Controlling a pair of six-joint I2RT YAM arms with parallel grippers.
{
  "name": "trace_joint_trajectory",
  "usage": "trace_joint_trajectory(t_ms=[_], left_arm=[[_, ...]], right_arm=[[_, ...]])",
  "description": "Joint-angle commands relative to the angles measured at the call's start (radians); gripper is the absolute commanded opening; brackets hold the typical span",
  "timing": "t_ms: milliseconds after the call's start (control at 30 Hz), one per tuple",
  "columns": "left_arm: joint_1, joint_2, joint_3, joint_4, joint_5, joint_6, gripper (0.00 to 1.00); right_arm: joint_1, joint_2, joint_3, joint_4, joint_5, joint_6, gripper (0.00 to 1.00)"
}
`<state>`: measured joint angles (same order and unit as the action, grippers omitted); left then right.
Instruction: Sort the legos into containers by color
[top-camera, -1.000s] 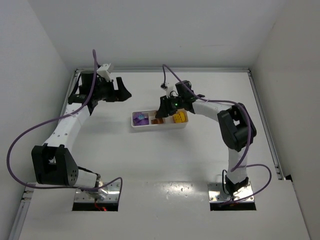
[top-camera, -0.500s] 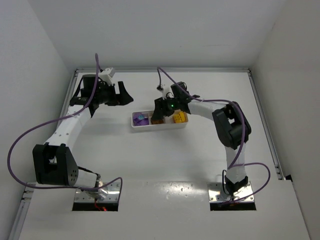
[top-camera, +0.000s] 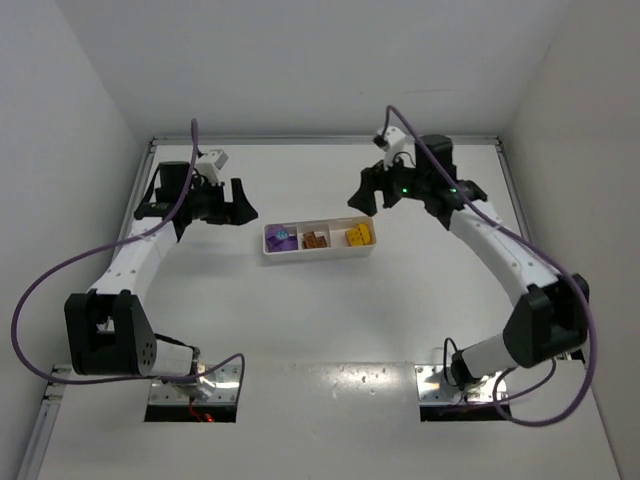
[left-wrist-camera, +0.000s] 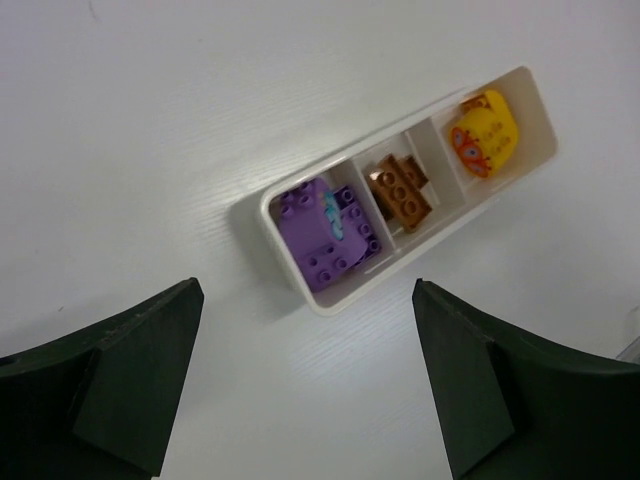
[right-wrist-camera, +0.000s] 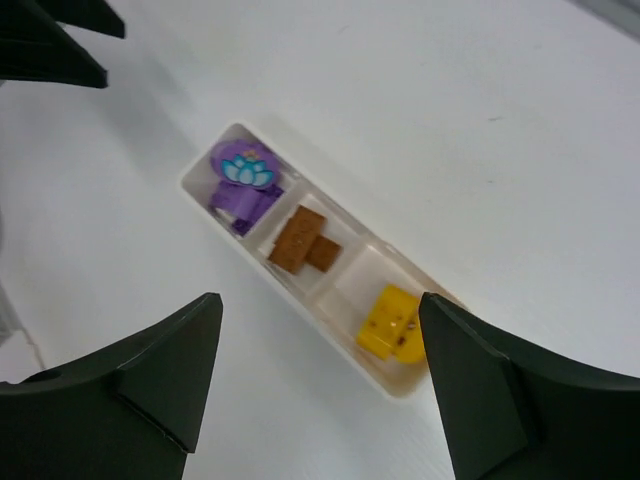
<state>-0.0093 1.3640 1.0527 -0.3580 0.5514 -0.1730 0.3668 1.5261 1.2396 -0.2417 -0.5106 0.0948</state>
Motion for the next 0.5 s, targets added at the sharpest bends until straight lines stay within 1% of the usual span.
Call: trace_joint_trajectory(t_ms=[0, 33, 100, 133, 200, 300, 467], left_arm=[[0.031, -0.04, -0.031, -0.012, -0.022, 0.101, 0.93], [0.04, -0.04, -0.04, -0.012, -0.04, 0.101, 0.93], [0.052, -0.04, -0.052, -0.012, -0.063, 0.11, 0.93], [0.052, -0.04, -0.062, -0.003, -0.064, 0.124, 0.93], [0.072, -0.063, -0.098, 0.007, -0.106, 0.156, 0.93], [0.072, -0.092, -0.149, 0.028, -0.154, 0.205, 0.93], [0.072, -0.131, -0.223, 0.082, -0.163, 0.236, 0.93]], right_arm=[[-0.073, -0.076, -0.095, -0.163, 0.037, -0.153, 0.8], [-0.094, -0.104, -0.174, -0.15, 0.037, -0.153, 0.8], [-0.136, -0.203, -0.259, -0.117, 0.037, -0.167, 0.8], [-0.179, -0.233, -0.326, -0.105, 0.05, -0.181, 0.8], [-0.215, -0.291, -0.388, -0.105, 0.075, -0.217, 0.81], [-0.275, -0.325, -0.439, -0.128, 0.089, -0.227, 0.81], [-0.35, -0.336, -0.48, -0.108, 0.067, -0.213, 0.81]])
